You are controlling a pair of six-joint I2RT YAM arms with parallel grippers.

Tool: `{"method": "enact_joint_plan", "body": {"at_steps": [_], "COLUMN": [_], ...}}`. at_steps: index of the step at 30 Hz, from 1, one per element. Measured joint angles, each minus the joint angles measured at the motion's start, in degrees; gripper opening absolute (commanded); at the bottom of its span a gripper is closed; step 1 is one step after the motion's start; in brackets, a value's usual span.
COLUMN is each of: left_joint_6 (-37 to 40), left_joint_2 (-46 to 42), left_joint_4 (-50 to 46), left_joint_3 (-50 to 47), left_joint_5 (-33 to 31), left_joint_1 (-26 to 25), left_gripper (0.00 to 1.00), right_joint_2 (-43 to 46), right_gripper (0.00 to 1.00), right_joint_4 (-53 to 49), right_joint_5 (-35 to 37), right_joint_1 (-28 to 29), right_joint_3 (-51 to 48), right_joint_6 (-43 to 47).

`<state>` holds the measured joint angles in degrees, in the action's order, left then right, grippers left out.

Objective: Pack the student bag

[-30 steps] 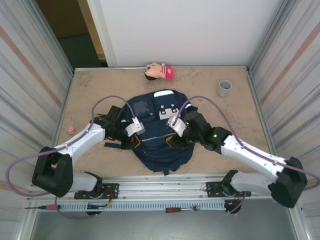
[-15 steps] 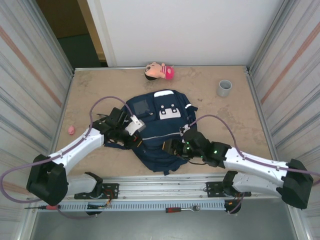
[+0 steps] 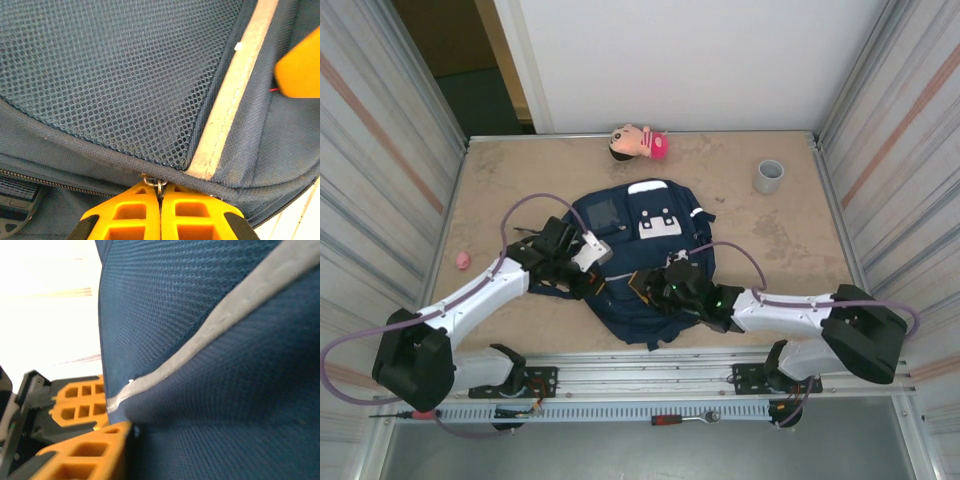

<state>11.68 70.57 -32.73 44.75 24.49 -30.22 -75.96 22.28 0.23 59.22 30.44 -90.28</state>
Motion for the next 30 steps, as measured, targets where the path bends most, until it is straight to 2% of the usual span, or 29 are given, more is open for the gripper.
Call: {"method": "enact_joint_plan", "body": {"at_steps": [3,5,10,14,19,22,26,30], "left_joint_6": [-0.17,-0.57,-1.6,-3.34,-5.84,-5.09,0.44,8.17], "left_joint_2": [0.0,0.0,0.0,-0.04,-0.7,-1.84,-5.97,-10.54], "left_joint_4": [0.0,0.0,-0.07,0.39,2.8,3.45,2.67,0.87], "left_joint_3": [0.0,0.0,0.0,-0.24,-0.98,-0.98,-0.83,-0.13], "left_joint_5": [-0.74,-1.2,-1.4,1.05,3.32,4.5,6.08,4.11], "left_joint_1": [-0.79,-1.57,-4.68,-5.55,-8.28,-10.49,-11.21,-11.21], "left_gripper": [0.0,0.0,0.0,0.01,0.16,0.34,0.46,0.55], "right_joint_2": [-1.18,-1.27,-1.27,-1.27,-1.27,-0.39,3.37,6.64], "right_gripper": [0.05,0.0,0.0,0.0,0.0,0.0,0.0,0.0], "right_joint_4": [3.23,4.35,4.72,4.66,4.31,1.42,-6.73,-16.85], "right_joint_5": [0.04,0.09,0.04,0.0,-0.28,-2.05,-6.8,-13.38], "right_joint_1": [-0.85,-1.46,-2.05,-2.51,-3.04,-4.02,-7.15,-11.74], "right_joint_3": [-0.15,-0.15,-0.13,-0.13,-0.04,0.61,2.19,4.96], "right_joint_6": [-0.76,-0.72,-0.13,0.94,2.4,5.07,12.07,22.12]}}
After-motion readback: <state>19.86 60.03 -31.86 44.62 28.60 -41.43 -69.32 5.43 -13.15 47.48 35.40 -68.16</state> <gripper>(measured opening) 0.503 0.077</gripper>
